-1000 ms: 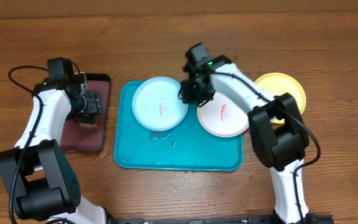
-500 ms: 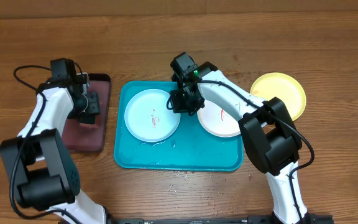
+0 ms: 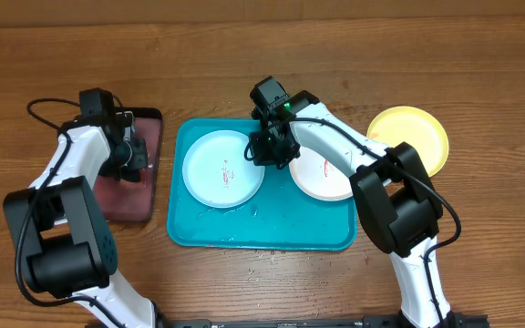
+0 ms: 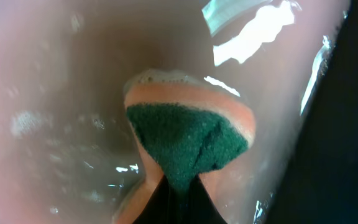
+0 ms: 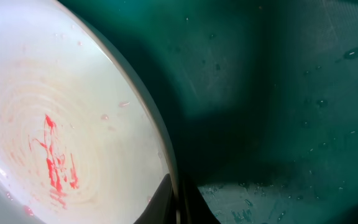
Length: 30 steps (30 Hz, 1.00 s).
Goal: Clean dirty plates on tray and stack at the side
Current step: 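Grip the light blue plate rim and drag it toward tray center, then grasp the sponge with the left gripper and lift it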
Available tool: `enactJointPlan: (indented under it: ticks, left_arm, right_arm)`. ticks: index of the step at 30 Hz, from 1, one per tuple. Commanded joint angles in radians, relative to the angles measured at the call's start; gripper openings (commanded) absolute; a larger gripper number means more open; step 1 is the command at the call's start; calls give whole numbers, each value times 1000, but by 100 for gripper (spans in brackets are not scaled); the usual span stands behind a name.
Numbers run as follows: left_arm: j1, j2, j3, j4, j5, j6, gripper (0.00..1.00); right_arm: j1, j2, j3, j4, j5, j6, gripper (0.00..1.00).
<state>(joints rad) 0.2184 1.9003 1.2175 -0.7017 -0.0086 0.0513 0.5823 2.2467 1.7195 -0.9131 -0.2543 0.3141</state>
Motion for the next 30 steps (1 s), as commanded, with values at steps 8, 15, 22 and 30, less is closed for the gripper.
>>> enactJointPlan:
  ticks: [8,15,22,30]
  left_arm:
    - [114,-222,8,-53,331,28,5]
    - [176,-377,-70,-24,350,65,4]
    - [248,-564,-302,177,503,53,4]
    - [286,-499,-385,351,560,-6,4]
  right_arm:
    - [-6,-23,3,2,18,5,4]
    - [-6,-23,3,2,18,5,4]
    - [-6,-23,3,2,18,5,4]
    - [-6,-23,3,5,18,5,4]
